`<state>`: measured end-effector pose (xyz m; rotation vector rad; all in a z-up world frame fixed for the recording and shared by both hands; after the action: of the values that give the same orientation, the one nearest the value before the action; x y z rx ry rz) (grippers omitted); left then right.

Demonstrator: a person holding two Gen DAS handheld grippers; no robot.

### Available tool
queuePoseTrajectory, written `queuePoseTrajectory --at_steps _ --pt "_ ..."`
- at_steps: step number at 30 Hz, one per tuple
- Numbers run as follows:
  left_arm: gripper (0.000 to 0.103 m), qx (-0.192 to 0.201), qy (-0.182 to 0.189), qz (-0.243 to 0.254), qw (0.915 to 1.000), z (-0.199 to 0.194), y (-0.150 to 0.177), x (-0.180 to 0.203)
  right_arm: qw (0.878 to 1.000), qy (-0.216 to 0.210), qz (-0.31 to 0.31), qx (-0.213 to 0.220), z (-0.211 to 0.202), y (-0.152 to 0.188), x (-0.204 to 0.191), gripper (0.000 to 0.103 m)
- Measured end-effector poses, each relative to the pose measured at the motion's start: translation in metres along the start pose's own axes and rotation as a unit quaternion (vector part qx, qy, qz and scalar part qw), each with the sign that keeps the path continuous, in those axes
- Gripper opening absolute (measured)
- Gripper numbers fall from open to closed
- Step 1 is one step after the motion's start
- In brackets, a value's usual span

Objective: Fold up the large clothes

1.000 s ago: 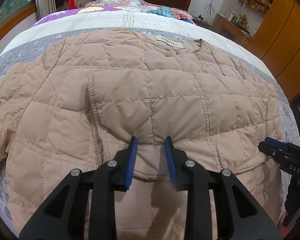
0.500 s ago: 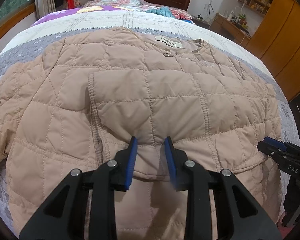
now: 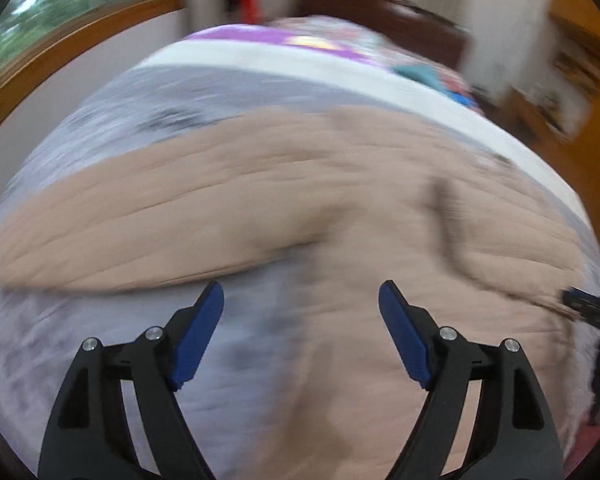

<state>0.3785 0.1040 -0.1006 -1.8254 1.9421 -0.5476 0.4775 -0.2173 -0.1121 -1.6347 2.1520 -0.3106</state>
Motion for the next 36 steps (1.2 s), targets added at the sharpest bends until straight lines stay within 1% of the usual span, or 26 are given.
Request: queuePoseTrajectory --at_steps 1,3,5,6,9,10,12,14,16,18,19,21,23,24,25,26,27,28,29,32,36 --pt "0.079 -0.008 -0.023 -0.029 0.9993 -0.003 0.015 -0.032 1.0 0.003 -0.002 -0.002 0.001 0.0 -0.003 0.057" --pt "0.079 -0.016 -0.041 -0.066 0.9968 -0.006 0.031 -0.07 1.0 0.005 -0.002 -0.008 0.004 0.001 -0.006 0.057" --pt "0.079 -0.024 -0.056 -0.123 0.9905 -0.009 0.052 -0.115 1.0 0.007 0.002 -0.013 0.006 0.002 -0.007 0.057" --pt "0.079 -0.027 -0.059 -0.161 0.9848 -0.009 0.064 -0.14 1.0 0.009 0.003 -0.015 0.008 0.003 -0.007 0.057" --pt "0.079 -0.026 -0.066 -0.23 0.9706 -0.006 0.085 -0.187 1.0 0.015 0.006 -0.018 0.011 0.003 -0.006 0.057" --pt "0.079 -0.021 -0.067 -0.254 0.9646 -0.003 0.091 -0.201 1.0 0.017 0.006 -0.018 0.012 0.002 -0.007 0.057" --pt "0.079 -0.003 -0.052 -0.287 0.9564 0.002 0.092 -0.223 1.0 0.022 0.004 -0.018 0.014 0.001 -0.007 0.057" --pt "0.079 0.016 -0.05 -0.308 0.9499 0.006 0.088 -0.235 0.999 0.026 0.004 -0.02 0.015 0.001 -0.006 0.057" --pt "0.079 0.03 -0.058 -0.315 0.9469 0.004 0.084 -0.247 0.999 0.03 0.002 -0.021 0.02 0.001 -0.009 0.057" --pt "0.079 0.033 -0.059 -0.322 0.9442 0.012 0.077 -0.256 0.999 0.034 -0.001 -0.022 0.023 0.002 -0.008 0.057" --pt "0.077 0.033 -0.063 -0.332 0.9404 0.017 0.075 -0.261 0.999 0.035 -0.002 -0.021 0.024 0.001 -0.01 0.057" --pt "0.07 0.037 -0.082 -0.342 0.9355 0.019 0.071 -0.267 0.999 0.037 -0.004 -0.022 0.025 0.001 -0.01 0.058" --pt "0.045 0.034 -0.099 -0.343 0.9334 0.023 0.067 -0.275 0.999 0.039 -0.005 -0.023 0.027 0.001 -0.011 0.058" --pt "0.041 0.033 -0.101 -0.349 0.9313 0.024 0.067 -0.279 0.999 0.04 -0.005 -0.023 0.028 0.0 -0.011 0.058" --pt "0.031 0.035 -0.096 -0.36 0.9273 0.025 0.068 -0.283 0.999 0.041 -0.006 -0.023 0.029 0.0 -0.012 0.059" --pt "0.015 0.038 -0.086 -0.367 0.9254 0.025 0.068 -0.285 0.999 0.043 -0.008 -0.022 0.03 0.0 -0.013 0.059" --pt "0.009 0.043 -0.075 -0.371 0.9247 0.024 0.069 -0.285 0.999 0.046 -0.011 -0.022 0.03 0.0 -0.014 0.059" --pt "0.006 0.048 -0.065 -0.376 0.9231 0.022 0.069 -0.285 0.999 0.048 -0.013 -0.021 0.031 0.0 -0.014 0.059" --pt "0.005 0.05 -0.067 -0.375 0.9233 0.02 0.068 -0.286 0.999 0.049 -0.014 -0.021 0.031 0.0 -0.015 0.059" --pt "0.003 0.063 -0.076 -0.355 0.9298 0.014 0.062 -0.279 0.998 0.049 -0.014 -0.021 0.032 0.001 -0.015 0.06" --pt "0.003 0.094 -0.06 -0.346 0.9315 0.002 0.055 -0.275 0.999 0.049 -0.013 -0.02 0.031 0.001 -0.014 0.06"
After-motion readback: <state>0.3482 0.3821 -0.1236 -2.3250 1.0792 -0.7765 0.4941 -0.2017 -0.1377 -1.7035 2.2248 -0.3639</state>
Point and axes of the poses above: each gripper's, at about its wrist camera, not at the fingertips, and z roughly the way its jaws point, x to its right, y to its underside, the point moved 5 cm from there along z, roughly the way its jaws point, and after that the axes turned 15 degrees about z, right-handed, at the moved point
